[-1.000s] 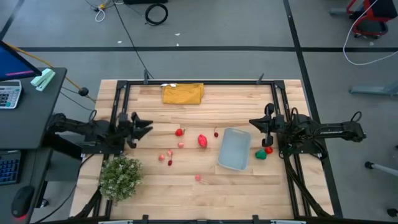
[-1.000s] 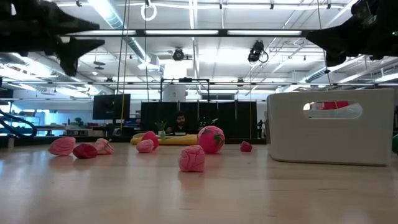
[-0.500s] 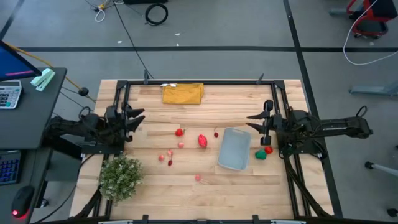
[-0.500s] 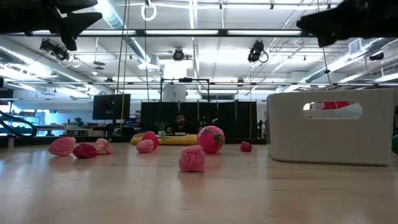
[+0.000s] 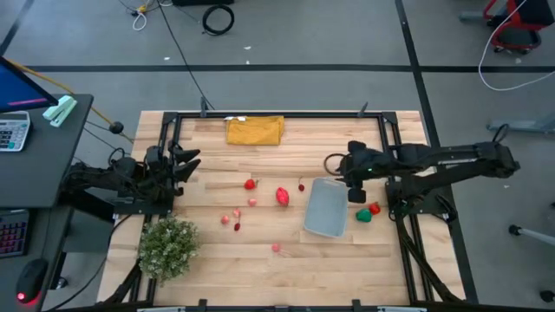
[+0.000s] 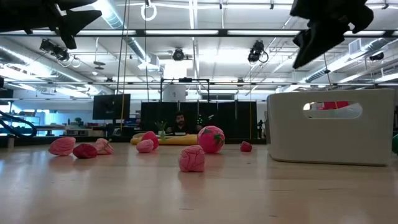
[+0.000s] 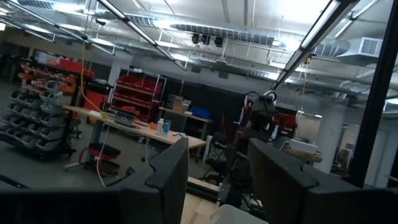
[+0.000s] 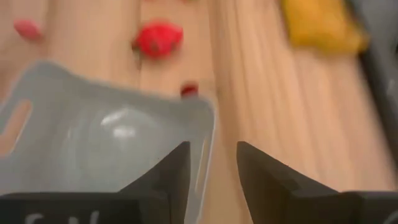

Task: Pick and placing Produce into tupperware
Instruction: Put the green bell pepper into the gray bin

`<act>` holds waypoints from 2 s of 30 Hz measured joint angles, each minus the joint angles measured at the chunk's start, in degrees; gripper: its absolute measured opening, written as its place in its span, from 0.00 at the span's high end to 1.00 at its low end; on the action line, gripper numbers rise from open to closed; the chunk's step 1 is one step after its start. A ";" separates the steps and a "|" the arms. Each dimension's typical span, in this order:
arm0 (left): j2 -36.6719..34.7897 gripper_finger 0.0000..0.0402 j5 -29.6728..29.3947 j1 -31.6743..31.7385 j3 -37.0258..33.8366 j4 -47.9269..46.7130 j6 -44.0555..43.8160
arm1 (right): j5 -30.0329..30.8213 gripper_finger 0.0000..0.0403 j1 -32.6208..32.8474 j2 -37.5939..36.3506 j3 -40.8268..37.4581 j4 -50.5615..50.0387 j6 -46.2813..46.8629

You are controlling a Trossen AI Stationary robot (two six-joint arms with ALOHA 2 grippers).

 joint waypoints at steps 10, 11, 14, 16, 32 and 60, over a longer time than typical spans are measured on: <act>0.00 0.57 0.02 -0.02 0.02 -0.02 5.12 | -2.58 0.66 5.89 4.49 2.91 -14.66 15.48; 0.00 0.57 0.02 -0.02 0.02 -0.01 4.76 | -3.25 0.66 6.85 4.48 2.91 -15.38 16.90; 0.00 0.57 0.04 -0.02 0.04 -0.19 3.16 | -7.48 0.66 10.17 4.46 2.91 -17.79 19.94; 0.00 0.57 0.04 -0.02 0.09 -0.70 2.87 | -11.23 0.66 12.79 4.44 2.57 -18.34 21.98; 0.04 0.57 0.06 -0.02 0.11 -5.10 -1.59 | -8.13 0.66 23.12 6.61 1.55 -6.06 28.79; 0.02 0.57 -2.42 -0.02 0.07 -9.02 -5.07 | -10.37 0.27 24.89 18.50 -6.13 -14.40 35.85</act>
